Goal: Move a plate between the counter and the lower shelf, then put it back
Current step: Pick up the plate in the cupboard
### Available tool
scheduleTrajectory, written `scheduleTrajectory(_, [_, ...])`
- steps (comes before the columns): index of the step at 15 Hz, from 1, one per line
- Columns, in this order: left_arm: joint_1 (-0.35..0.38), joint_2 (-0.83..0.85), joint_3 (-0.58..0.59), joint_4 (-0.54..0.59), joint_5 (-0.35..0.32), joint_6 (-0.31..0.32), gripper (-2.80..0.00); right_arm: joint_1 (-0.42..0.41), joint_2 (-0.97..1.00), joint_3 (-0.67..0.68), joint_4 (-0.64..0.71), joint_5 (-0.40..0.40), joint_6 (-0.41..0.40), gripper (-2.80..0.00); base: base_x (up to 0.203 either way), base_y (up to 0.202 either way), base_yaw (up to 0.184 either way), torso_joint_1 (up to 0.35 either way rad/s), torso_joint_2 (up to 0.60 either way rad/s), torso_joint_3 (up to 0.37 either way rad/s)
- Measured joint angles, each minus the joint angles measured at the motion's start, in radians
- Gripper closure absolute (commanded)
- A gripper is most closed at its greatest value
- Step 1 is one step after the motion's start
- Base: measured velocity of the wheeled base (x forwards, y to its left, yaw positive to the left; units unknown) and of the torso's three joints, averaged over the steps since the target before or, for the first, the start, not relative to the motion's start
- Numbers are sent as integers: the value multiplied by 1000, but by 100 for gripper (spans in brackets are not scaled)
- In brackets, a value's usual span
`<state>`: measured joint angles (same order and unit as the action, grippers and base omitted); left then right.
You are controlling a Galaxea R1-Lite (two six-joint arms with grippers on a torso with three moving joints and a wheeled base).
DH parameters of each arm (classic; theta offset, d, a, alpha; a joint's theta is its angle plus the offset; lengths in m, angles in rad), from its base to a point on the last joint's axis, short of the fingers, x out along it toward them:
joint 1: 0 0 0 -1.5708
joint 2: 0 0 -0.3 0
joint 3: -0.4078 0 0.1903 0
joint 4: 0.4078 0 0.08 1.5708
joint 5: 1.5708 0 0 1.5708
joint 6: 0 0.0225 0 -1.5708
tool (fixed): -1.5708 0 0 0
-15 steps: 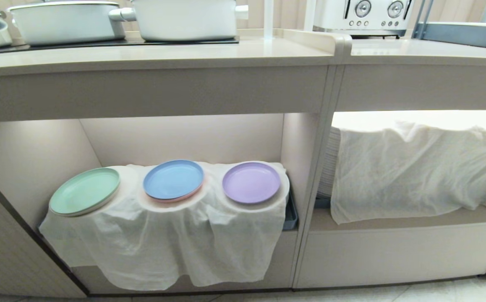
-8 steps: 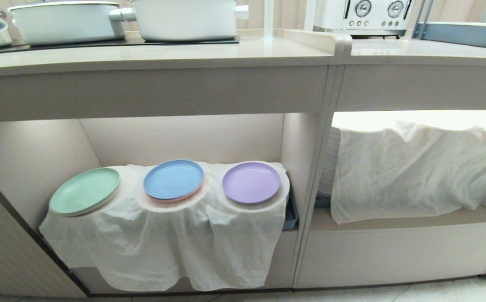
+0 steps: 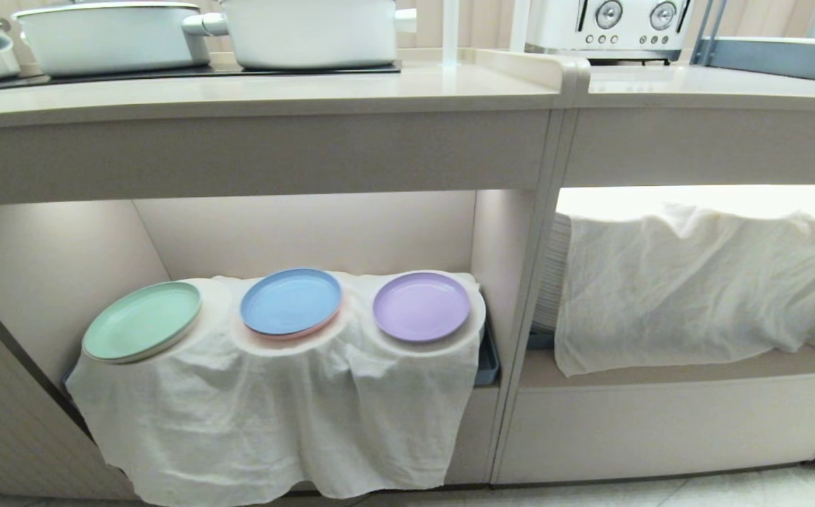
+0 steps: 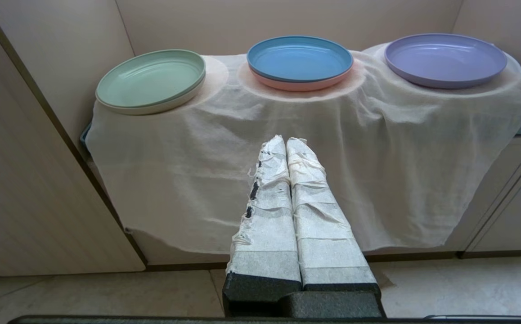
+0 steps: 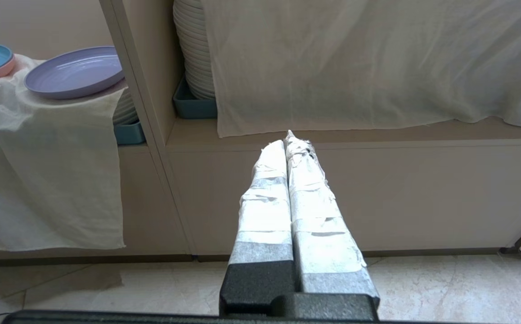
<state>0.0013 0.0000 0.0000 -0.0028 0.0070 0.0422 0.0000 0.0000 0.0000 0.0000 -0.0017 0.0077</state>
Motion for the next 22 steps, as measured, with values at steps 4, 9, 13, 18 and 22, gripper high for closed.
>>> scheduleTrajectory(4, [0, 0, 0, 0, 1, 0, 0, 0, 0, 0, 0, 0, 0, 0, 0, 0, 0, 0, 0, 0])
scheduleTrajectory(9, [0, 0, 0, 0, 0, 0, 0, 0, 0, 0, 0, 0, 0, 0, 0, 0, 0, 0, 0, 0])
scheduleTrajectory(13, [0, 0, 0, 0, 0, -8, 0, 0, 0, 0, 0, 0, 0, 0, 0, 0, 0, 0, 0, 0])
scheduleTrajectory(18, [0, 0, 0, 1, 0, -21, 0, 0, 0, 0, 0, 0, 0, 0, 0, 0, 0, 0, 0, 0])
scheduleTrajectory(22, [0, 0, 0, 1, 5, -40, 0, 0, 0, 0, 0, 0, 0, 0, 0, 0, 0, 0, 0, 0])
